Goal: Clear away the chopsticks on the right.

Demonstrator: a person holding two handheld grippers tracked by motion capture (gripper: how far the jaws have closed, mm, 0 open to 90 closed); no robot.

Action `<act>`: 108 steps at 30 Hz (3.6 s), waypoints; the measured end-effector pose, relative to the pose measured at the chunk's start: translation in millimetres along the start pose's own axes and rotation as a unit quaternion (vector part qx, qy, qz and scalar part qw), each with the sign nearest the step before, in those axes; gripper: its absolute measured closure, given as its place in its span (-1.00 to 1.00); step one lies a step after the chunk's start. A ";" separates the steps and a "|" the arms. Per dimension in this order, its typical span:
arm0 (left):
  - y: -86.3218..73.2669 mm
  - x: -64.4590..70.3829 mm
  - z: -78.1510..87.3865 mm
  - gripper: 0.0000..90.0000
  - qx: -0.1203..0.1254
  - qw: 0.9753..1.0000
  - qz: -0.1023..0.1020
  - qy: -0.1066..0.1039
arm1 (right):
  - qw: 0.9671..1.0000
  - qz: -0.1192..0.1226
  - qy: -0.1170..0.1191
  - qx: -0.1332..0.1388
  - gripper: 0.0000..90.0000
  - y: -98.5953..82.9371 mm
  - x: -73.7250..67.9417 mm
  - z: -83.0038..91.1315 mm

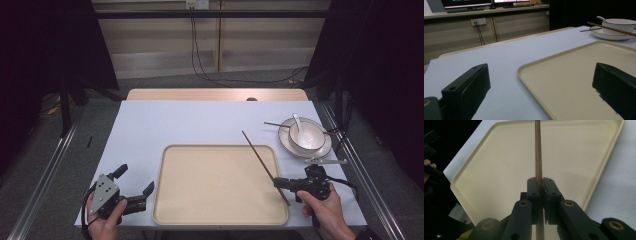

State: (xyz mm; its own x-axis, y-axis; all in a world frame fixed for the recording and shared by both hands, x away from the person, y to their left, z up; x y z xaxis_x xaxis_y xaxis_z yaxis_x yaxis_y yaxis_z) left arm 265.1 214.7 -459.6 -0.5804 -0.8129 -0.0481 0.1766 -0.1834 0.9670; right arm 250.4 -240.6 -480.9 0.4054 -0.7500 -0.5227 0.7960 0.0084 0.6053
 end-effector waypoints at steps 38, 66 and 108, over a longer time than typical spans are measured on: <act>-1.5 -0.6 0.2 -0.97 -0.006 1.000 0.001 0.003 | 0.996 0.016 -0.055 -0.074 0.79 -28.5 2.7 -27.7; -2.2 -0.9 -0.4 -0.97 -0.005 1.000 0.003 0.000 | 0.981 0.193 -0.022 0.025 -0.39 34.1 42.6 69.9; -3.1 2.0 2.3 -0.96 -0.007 1.000 -0.004 -0.012 | 0.921 0.311 -0.157 -0.174 -0.01 158.6 221.3 60.1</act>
State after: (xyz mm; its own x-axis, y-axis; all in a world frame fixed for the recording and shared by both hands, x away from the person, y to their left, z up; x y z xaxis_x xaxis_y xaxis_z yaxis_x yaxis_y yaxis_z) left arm 261.6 215.0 -462.2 -0.6006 -0.7979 -0.0505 0.1824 -0.1982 0.9630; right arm 439.3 -445.0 -464.4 0.7251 -0.6823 0.0937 0.5716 0.6721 0.4708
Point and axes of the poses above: each handheld gripper's, and its own axes: z roughly backward along the jaws, y roughly out of its top, x roughly to its right, the point moved 6 cm from there along -z, roughly forward along the jaws, and after that the axes turned 2 degrees about -x, right-handed, at the moved point
